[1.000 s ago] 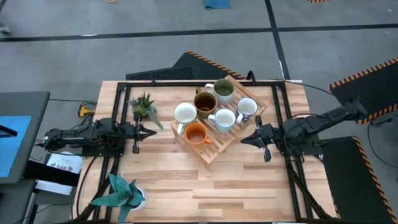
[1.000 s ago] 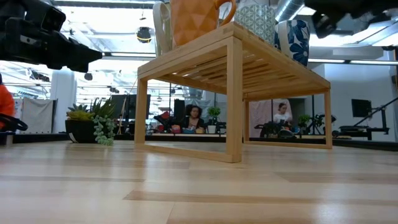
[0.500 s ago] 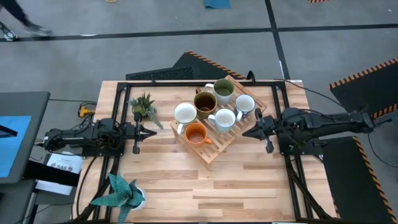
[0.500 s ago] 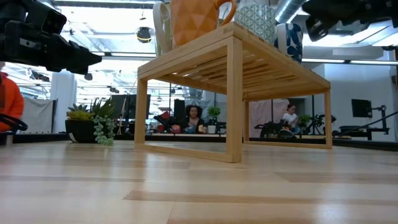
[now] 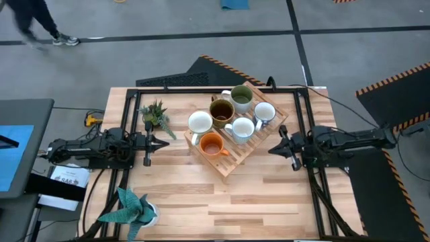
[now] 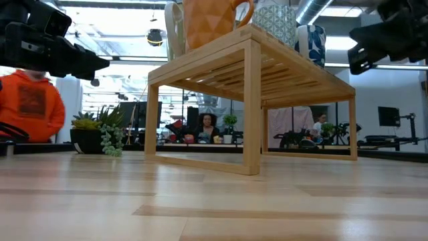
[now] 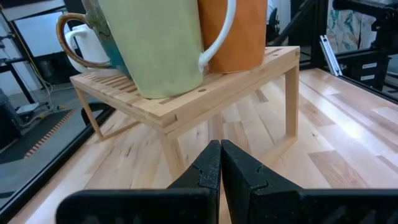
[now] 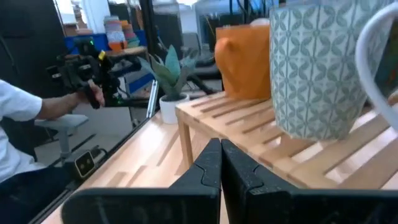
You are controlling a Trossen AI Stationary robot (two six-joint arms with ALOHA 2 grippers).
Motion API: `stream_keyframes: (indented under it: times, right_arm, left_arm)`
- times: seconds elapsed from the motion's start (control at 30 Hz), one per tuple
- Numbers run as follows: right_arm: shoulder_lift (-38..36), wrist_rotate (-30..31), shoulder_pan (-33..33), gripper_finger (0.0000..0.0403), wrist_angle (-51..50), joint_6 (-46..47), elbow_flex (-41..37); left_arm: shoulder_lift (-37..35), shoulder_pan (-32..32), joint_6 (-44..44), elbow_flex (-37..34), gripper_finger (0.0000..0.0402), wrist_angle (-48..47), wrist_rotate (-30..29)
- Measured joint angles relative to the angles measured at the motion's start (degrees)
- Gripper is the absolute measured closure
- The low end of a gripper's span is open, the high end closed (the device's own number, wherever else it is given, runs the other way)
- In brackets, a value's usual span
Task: Place coffee mugs
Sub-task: Return to Home Position
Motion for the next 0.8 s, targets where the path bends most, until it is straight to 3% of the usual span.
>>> stream_keyframes:
  times: [0.33, 0.53, 0.8]
  right_arm:
    - [-14.2, 1.7, 0.2, 0.0380, -6.3, -0.2, -5.7]
    - [-11.8, 10.0, 1.0, 0.0380, -7.6, -4.8, -5.7]
    - [-9.2, 11.8, 1.0, 0.0376, -7.4, -4.2, -5.7]
  left_arm:
    - [0.0, 0.0, 0.0, 0.0, 0.0401, 0.0, -0.2]
    - [0.0, 0.0, 0.0, 0.0, 0.0401, 0.0, -0.3]
    - [0.0, 0.0, 0.0, 0.0, 0.0401, 0.0, -0.2]
